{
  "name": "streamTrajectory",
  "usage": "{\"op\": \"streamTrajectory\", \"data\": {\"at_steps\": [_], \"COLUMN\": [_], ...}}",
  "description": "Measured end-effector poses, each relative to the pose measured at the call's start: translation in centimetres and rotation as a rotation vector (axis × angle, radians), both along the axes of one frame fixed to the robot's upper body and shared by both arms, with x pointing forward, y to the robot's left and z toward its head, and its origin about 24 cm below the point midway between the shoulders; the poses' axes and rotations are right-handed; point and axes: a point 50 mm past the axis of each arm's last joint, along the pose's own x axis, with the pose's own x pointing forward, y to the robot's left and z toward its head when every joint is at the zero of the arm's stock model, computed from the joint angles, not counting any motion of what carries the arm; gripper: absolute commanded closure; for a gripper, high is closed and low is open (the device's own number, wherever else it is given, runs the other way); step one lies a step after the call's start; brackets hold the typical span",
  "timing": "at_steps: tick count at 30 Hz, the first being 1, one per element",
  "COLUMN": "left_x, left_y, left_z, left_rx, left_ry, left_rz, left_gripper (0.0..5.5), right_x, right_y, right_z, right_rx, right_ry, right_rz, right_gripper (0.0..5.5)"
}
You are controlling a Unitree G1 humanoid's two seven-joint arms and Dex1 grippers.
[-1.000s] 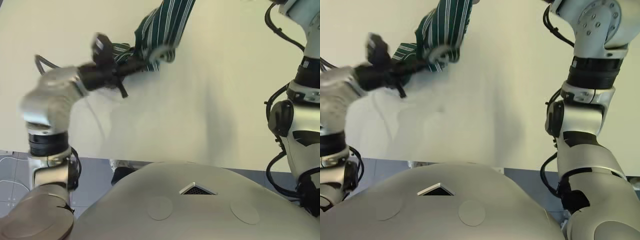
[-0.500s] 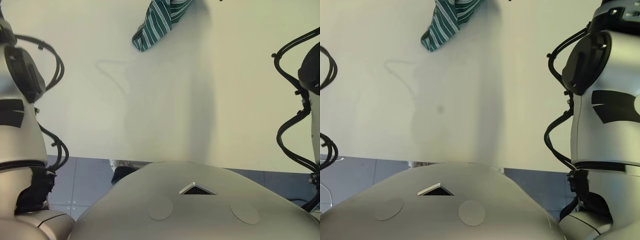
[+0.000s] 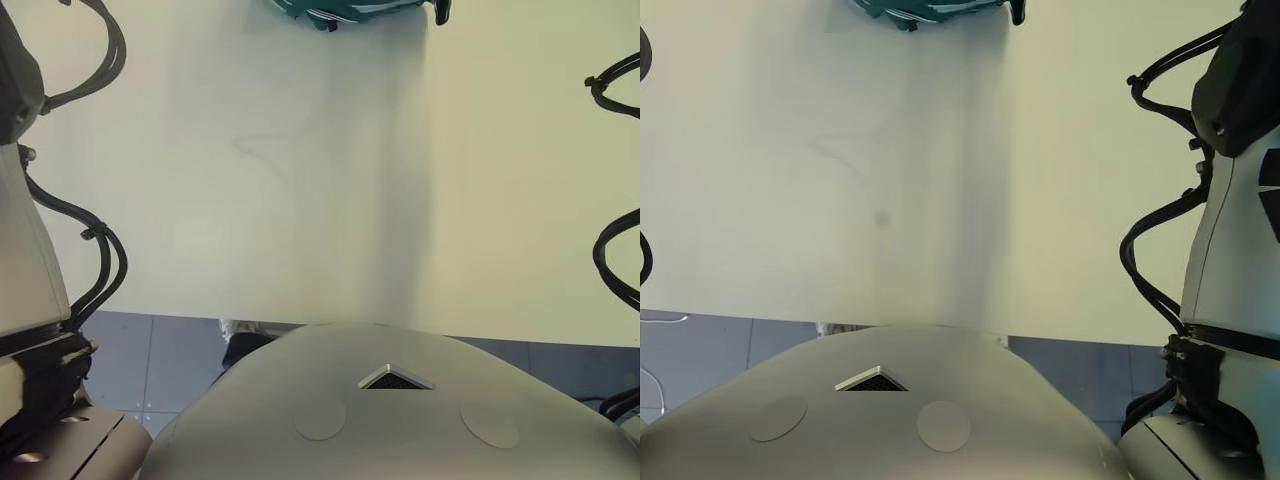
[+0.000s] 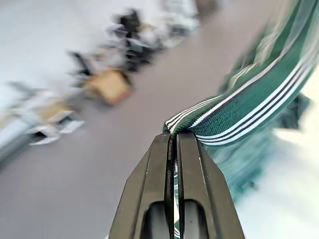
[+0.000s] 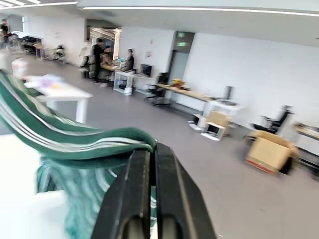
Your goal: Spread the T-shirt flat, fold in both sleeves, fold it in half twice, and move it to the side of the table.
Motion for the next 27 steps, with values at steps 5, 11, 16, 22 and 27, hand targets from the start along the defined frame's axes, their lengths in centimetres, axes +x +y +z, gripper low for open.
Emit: {"op": "streamTrajectory", "data": {"at_steps": [5, 11, 16, 22, 27], "left_x": [-3.1, -8.2, -16.5, -22.8, -16.2], "left_y": [4.3, 4.0, 0.2, 0.2, 0.8], "left_z": [-3.6, -11.2, -21.7, -22.1, -16.0], "left_rx": [0.210, 0.198, 0.169, 0.184, -0.215], "left_ry": [0.295, 0.559, 0.867, 0.857, 0.505], "left_rz": [-0.186, -0.439, -0.639, -0.470, -0.227], "left_gripper": [5.49, 5.49, 4.88, 4.54, 5.01], "right_x": [-4.7, -10.4, -18.2, -23.6, -13.8], "right_y": [-4.7, -4.9, -1.3, 0.7, -0.6], "right_z": [-3.5, -12.6, -21.5, -21.7, -15.7], "right_rx": [-0.215, -0.261, -0.345, -0.473, -0.072], "right_ry": [0.204, 0.566, 0.883, 0.899, 0.637], "right_rz": [0.287, 0.536, 0.760, 0.741, 0.346], "right_gripper": [5.50, 5.50, 5.00, 4.27, 4.74]}}
